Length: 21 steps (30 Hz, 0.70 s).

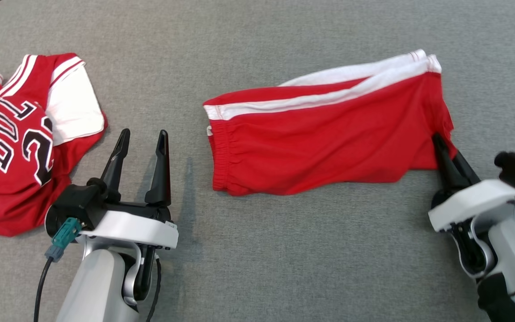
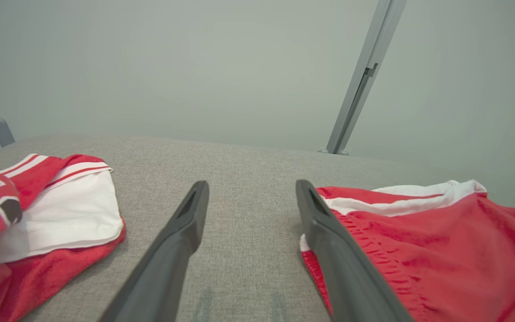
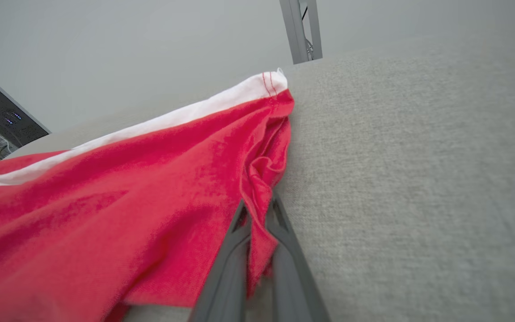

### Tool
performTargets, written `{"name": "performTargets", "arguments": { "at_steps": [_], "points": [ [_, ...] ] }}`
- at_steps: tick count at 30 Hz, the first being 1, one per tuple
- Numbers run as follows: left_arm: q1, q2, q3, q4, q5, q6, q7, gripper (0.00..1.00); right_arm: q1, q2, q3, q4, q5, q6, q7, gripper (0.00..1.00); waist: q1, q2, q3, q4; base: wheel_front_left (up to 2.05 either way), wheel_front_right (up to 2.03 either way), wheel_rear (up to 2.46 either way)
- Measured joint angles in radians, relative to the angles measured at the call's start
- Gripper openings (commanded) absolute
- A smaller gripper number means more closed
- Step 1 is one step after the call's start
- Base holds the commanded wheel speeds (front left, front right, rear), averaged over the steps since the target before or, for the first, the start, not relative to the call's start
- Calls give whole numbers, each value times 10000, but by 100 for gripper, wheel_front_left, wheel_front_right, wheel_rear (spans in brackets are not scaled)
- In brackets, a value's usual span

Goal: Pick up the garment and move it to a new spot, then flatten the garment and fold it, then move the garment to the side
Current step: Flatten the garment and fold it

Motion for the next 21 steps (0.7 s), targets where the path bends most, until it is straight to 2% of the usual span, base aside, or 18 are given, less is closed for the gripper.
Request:
{"name": "performTargets", "arguments": {
  "at_steps": [8, 21],
  "points": [
    [180, 38, 132, -42, 86, -36, 0, 100, 1429, 443, -959, -828, 69, 0, -236, 0, 0, 0, -177, -391, 0, 0, 0],
    [223, 115, 81, 38, 159, -81, 0, 100, 2111, 805, -1906, -1120, -242, 2, -136, 0, 0, 0, -366, -498, 0, 0, 0]
  ]
}}
